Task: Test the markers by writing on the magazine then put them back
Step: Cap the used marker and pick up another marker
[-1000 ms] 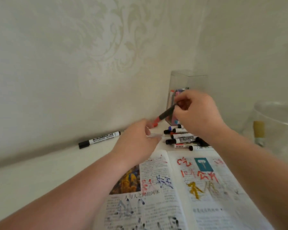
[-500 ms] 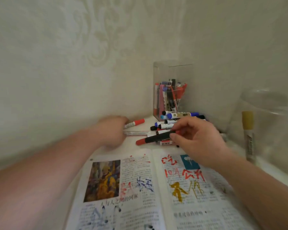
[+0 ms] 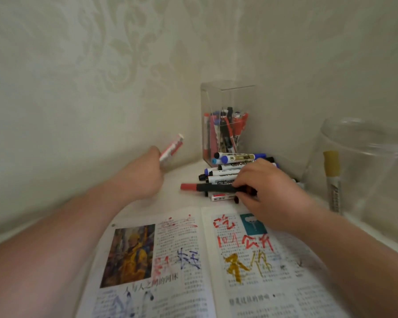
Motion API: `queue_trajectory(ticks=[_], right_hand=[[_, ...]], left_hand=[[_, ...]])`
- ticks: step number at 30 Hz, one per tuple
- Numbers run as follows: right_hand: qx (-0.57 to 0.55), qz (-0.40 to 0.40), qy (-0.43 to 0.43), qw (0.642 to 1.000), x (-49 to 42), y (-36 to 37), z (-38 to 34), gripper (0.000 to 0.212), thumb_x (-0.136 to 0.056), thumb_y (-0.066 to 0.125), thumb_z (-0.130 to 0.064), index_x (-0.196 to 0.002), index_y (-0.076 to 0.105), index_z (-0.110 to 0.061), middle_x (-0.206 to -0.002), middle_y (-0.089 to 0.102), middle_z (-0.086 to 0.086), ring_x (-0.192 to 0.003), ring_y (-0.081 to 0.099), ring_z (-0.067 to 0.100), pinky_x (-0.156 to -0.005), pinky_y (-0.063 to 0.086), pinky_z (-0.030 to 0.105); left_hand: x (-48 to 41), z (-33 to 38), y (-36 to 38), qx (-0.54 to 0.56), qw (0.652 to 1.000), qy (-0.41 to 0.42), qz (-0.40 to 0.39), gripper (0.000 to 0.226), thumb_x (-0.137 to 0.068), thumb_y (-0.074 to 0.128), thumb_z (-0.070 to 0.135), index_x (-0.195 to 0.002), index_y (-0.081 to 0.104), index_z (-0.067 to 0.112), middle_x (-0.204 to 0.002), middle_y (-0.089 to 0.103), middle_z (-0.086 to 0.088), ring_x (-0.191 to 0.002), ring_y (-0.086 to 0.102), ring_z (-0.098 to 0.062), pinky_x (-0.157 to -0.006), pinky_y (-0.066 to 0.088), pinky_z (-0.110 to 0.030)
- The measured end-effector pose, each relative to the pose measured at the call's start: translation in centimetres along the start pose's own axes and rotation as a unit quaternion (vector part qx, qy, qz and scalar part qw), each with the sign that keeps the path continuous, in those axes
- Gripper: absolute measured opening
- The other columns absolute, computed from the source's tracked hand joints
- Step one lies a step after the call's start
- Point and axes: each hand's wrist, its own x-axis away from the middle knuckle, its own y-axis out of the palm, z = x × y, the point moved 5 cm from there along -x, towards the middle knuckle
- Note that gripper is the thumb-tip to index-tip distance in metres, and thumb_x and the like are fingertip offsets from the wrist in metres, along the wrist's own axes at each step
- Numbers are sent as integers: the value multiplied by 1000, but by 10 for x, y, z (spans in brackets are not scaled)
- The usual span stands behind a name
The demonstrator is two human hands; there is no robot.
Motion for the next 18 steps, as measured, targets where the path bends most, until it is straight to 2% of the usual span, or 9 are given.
queue_trajectory(ticks=[2, 4, 5, 6, 8, 12, 14, 18], right_hand=[[7, 60, 15, 998, 1, -13, 3, 18, -95, 66, -17, -111, 74, -19, -105, 65, -4, -100, 51, 16, -91, 50, 41], [26, 94, 63, 993, 1, -21, 5, 18, -97, 60, -13, -111, 71, -18, -104, 60, -2, -95, 53, 18, -86, 53, 41], [41, 100, 89, 990, 0, -22, 5, 18, -98, 58, -10, -110, 69, -18, -103, 57, -2, -90, 53, 19, -82, 54, 41], [58, 94, 117, 987, -2, -21, 5, 19, -97, 56, -7, -110, 65, -18, -103, 53, -2, -86, 53, 19, -79, 55, 41], [94, 53, 173, 979, -7, -15, 6, 24, -95, 55, -4, -114, 59, -18, -107, 48, 1, -85, 53, 19, -78, 57, 42], [93, 7, 218, 971, -11, -4, 10, 34, -94, 57, -7, -126, 55, -18, -124, 43, 3, -94, 52, 21, -86, 57, 45], [70, 22, 206, 976, -10, -3, 10, 39, -95, 57, -7, -132, 56, -19, -127, 45, 0, -100, 51, 19, -90, 56, 43], [29, 63, 140, 988, -7, -5, 6, 28, -100, 53, -15, -126, 63, -18, -118, 53, -1, -101, 52, 17, -90, 52, 38]], left_hand=[[11, 3, -12, 207, 977, -25, 50, 7, -102, 50, 19, -105, 45, 17, -86, 62, -14, -63, 59, -29, -60, 47, -40], [28, 14, -10, 393, 917, -43, 46, 7, -102, 52, 18, -99, 48, 23, -79, 57, -9, -55, 52, -22, -55, 44, -37], [36, 21, -5, 447, 892, -50, 33, 7, -102, 53, 18, -99, 50, 23, -79, 55, -7, -56, 49, -19, -54, 42, -36], [41, 26, 1, 468, 882, -53, 23, 5, -102, 54, 19, -101, 51, 23, -80, 56, -6, -58, 49, -18, -54, 42, -35], [47, 34, 13, 454, 889, -56, 21, 7, -103, 54, 23, -110, 52, 24, -92, 60, -7, -66, 56, -18, -56, 46, -35], [50, 46, 26, 460, 886, -56, -6, 15, -105, 51, 27, -119, 50, 27, -107, 62, -7, -71, 65, -14, -56, 48, -31], [54, 53, 30, 469, 882, -34, -24, 20, -105, 52, 30, -125, 50, 32, -105, 66, -3, -68, 67, -14, -57, 49, -31], [67, 66, 32, 477, 878, 10, -41, 19, -104, 53, 33, -121, 54, 42, -77, 71, 1, -53, 58, -13, -49, 45, -28]])
